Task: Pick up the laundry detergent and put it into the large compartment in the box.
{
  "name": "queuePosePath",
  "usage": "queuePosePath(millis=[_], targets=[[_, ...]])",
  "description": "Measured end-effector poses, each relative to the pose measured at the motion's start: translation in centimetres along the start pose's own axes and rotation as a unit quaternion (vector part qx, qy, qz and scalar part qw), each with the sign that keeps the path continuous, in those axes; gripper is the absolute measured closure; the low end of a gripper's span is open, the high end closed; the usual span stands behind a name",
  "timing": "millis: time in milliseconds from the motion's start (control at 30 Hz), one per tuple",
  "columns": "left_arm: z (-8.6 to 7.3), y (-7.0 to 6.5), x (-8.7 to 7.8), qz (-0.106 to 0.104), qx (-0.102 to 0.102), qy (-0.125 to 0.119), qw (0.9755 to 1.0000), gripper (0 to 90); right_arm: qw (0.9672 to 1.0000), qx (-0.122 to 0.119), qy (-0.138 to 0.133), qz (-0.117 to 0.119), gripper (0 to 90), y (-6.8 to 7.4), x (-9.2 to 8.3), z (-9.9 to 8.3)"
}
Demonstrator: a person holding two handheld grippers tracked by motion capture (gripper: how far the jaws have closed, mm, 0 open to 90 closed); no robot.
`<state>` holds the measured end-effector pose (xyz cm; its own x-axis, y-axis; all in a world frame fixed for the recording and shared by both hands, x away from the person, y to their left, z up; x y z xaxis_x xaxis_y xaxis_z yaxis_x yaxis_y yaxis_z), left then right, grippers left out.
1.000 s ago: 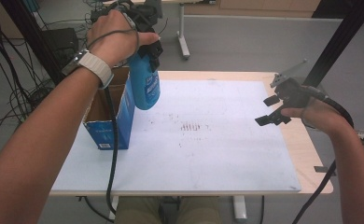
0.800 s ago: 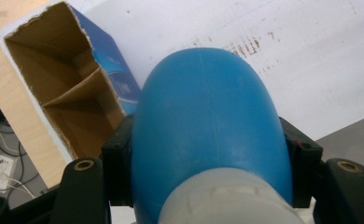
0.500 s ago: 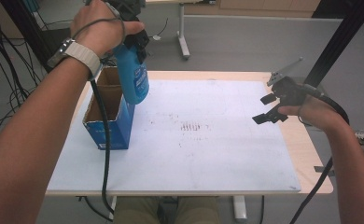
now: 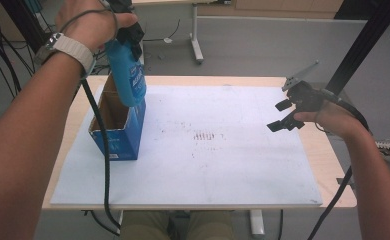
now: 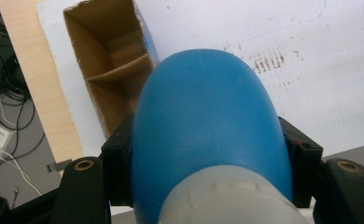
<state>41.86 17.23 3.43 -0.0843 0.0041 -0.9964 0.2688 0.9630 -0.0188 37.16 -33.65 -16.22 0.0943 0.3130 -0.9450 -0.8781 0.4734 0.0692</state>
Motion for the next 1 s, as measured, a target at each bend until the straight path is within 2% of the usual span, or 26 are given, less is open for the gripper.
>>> queuePosePath(millis=[267, 367, 633, 1000], targets=[[-0.4, 1.2, 0.1, -0.003, -0.023, -0.005, 0.9997, 37.1, 1.0000, -0.004, -0.001, 0.002, 9.7, -0.2, 0.2, 0.4], [-0.4, 1.6, 0.3, 0.002, -0.027, 0.001, 0.9996, 37.1, 1.0000, -0.006, -0.001, 0.004, 9.7, -0.2, 0.4, 0.5], [-0.6, 3.1, 0.8, -0.004, -0.048, -0.001, 0.9988, 37.1, 1.0000, -0.007, 0.002, 0.005, 9.7, -0.4, 0.5, 0.6], [-0.3, 4.1, 2.2, 0.004, -0.066, 0.006, 0.9978, 37.1, 0.9999, -0.011, 0.002, 0.009, 9.7, -0.7, 1.0, 0.8]])
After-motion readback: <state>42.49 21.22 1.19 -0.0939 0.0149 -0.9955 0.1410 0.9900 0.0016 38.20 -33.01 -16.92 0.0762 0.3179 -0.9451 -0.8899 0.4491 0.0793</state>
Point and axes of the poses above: each handheld gripper's, and its own axes: x roughly forward along the jaws, z roughly out of its top, y roughly to its left, the point moved 3 cm from there along x, roughly forward along the jaws, and after that the axes turned 15 degrees about y, right-handed, at the moved point
